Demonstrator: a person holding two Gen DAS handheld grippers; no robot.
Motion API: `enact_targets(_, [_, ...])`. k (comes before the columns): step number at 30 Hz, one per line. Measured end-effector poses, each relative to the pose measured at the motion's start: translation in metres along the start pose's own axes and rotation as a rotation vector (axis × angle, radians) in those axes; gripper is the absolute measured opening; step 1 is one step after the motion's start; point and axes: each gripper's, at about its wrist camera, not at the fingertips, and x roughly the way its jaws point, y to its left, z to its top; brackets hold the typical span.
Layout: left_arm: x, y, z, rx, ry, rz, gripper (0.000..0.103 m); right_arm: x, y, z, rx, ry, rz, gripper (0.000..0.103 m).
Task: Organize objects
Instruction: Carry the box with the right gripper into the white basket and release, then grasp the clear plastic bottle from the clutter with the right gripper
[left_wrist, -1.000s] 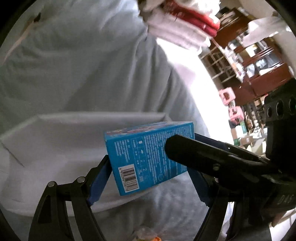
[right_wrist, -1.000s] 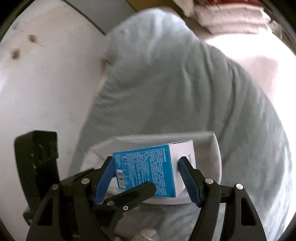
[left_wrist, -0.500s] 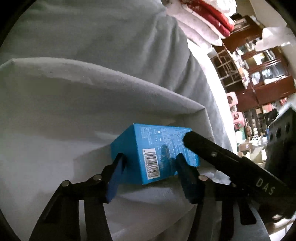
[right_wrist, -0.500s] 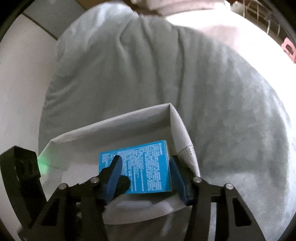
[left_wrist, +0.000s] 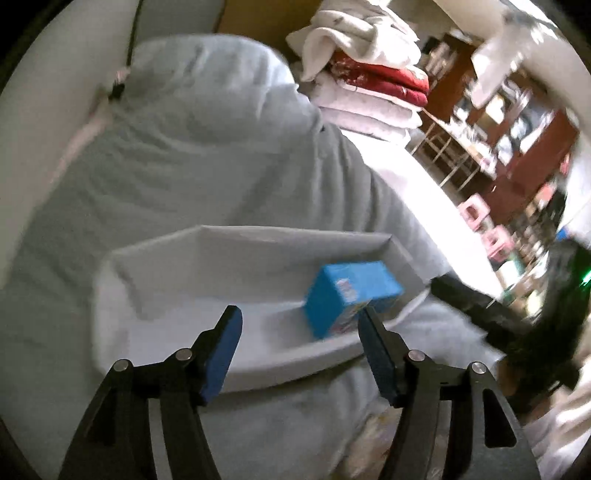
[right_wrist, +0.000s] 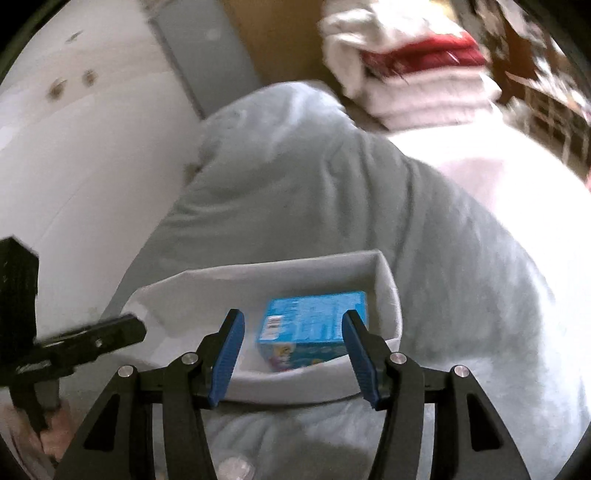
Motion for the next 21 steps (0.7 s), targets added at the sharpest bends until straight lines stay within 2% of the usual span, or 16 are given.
enact_targets(4, [-0.024, 0.0, -0.015, 0.073, -0.041, 0.046, 0.065, -0.019, 0.019, -0.007, -0.067, 0.034, 0.033, 0.059])
enact_targets(7, [-0.041, -0.004, -0.033, 0.108, -0.107, 0.137, 0.065, -0.018, 0.026, -0.02, -0.052, 0.125, 0.029, 0.062])
enact_targets(10, [-0.051, 0.0, -0.052, 0.09, -0.173, 0.202, 0.065, -0.012, 0.03, -0.035, -0.006, 0.226, 0.059, 0.062])
enact_targets(14, [-0.05, 0.012, -0.07, 0.016, -0.221, 0.201, 0.065, 0.004, 0.042, -0.047, 0.116, 0.333, 0.139, 0.062])
enact_targets(16, [-0.041, 0.017, -0.082, 0.0, -0.207, 0.211, 0.065, 0.013, 0.046, -0.054, 0.173, 0.366, 0.146, 0.062])
enact_targets(19, [-0.028, 0.03, -0.101, -0.031, -0.167, 0.234, 0.065, 0.03, 0.047, -0.067, 0.235, 0.385, 0.083, 0.062])
enact_targets(21, [-0.026, 0.039, -0.103, -0.067, -0.152, 0.232, 0.065, 0.036, 0.047, -0.075, 0.23, 0.396, 0.051, 0.061])
